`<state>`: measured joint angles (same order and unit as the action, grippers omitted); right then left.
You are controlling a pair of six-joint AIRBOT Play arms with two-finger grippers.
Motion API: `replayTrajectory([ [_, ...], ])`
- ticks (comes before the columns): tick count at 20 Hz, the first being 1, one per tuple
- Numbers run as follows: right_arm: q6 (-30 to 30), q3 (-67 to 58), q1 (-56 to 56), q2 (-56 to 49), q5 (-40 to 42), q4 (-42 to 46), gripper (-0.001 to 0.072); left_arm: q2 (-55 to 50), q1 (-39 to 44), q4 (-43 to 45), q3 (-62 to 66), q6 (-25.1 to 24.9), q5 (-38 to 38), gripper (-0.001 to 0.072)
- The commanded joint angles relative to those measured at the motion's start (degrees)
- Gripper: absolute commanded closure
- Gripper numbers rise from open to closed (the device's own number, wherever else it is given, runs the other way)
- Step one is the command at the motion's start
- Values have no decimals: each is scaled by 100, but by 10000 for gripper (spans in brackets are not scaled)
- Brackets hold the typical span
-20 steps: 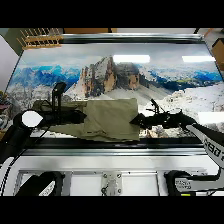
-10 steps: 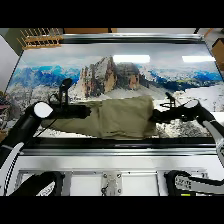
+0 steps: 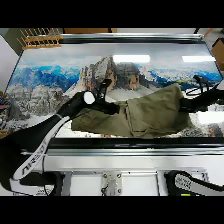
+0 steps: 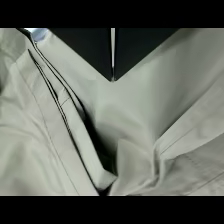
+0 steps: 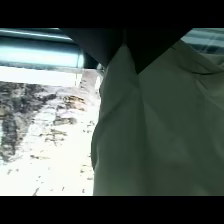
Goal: Fold the clothes and pants, and hang the long-sleeved shirts on hangers.
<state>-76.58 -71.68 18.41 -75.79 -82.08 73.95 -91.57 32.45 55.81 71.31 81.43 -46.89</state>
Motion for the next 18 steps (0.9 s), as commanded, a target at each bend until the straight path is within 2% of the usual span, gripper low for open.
replayTrajectory([
  [1,-387,-699,-260,245,-708,243,700,-914,546,2,872,-24,-138,689],
  [9,-1226,-1504,-1196,748,-1191,238,700,-2090,970,-44,1762,-17,-605,689],
  [15,-1696,-1939,-1908,767,-1204,240,700,-2345,1016,-42,2039,-15,-730,689],
  [18,-1827,-1950,-2109,767,-1207,240,701,-2326,935,13,2450,-17,-1132,689],
])
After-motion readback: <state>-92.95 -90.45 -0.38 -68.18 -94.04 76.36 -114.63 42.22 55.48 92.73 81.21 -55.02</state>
